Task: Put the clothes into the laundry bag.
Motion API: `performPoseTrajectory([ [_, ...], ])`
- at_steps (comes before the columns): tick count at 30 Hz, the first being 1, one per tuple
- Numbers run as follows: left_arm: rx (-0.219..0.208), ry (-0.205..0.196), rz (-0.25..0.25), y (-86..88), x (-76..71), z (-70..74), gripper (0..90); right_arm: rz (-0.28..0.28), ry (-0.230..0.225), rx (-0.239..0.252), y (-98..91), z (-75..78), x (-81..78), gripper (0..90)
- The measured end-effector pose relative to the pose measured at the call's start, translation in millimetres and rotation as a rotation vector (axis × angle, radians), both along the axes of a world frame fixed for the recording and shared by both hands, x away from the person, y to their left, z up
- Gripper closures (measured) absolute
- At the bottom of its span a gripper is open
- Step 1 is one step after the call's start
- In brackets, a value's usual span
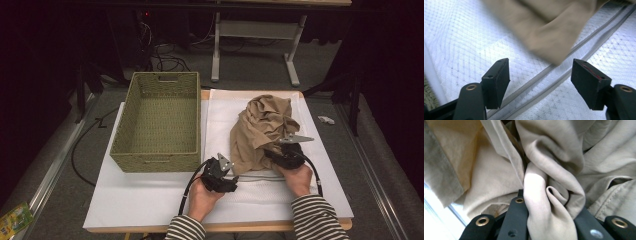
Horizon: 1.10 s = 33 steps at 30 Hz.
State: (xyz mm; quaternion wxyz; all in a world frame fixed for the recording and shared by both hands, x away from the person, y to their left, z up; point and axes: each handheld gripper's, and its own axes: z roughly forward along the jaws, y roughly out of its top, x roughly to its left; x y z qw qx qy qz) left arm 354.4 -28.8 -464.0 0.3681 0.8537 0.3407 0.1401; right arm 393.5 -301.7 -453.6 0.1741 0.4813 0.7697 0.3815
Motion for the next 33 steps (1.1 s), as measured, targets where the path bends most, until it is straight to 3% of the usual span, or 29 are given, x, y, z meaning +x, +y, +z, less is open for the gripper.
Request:
performPoseTrajectory([
  [2,0.009,0.005,0.0,-1.3,2.0,-2.1,31.7,-0.009,-0.01,0.001,-14.5,2.9,-6.6,82.2],
  [7,0.046,0.011,0.006,-5.1,7.9,-8.4,31.8,-0.013,-0.029,0.016,-28.8,3.9,-16.4,82.2],
  [19,0.101,-0.012,0.02,-16.8,26.9,-7.8,34.7,0.037,-0.054,0.034,-26.4,8.0,-26.3,82.1],
  [21,0.092,-0.018,0.025,-18.4,30.3,-8.4,39.5,0.046,-0.062,0.043,-25.7,10.5,-29.7,82.1],
  [24,0.055,0.02,0.019,-19.3,39.4,-8.6,48.1,0.063,-0.078,0.052,-26.1,14.1,-34.8,82.1],
  [33,0.065,0.045,0.016,-28.8,55.7,-5.2,73.9,0.132,-0.122,0.051,-22.4,24.9,-55.9,82.1],
])
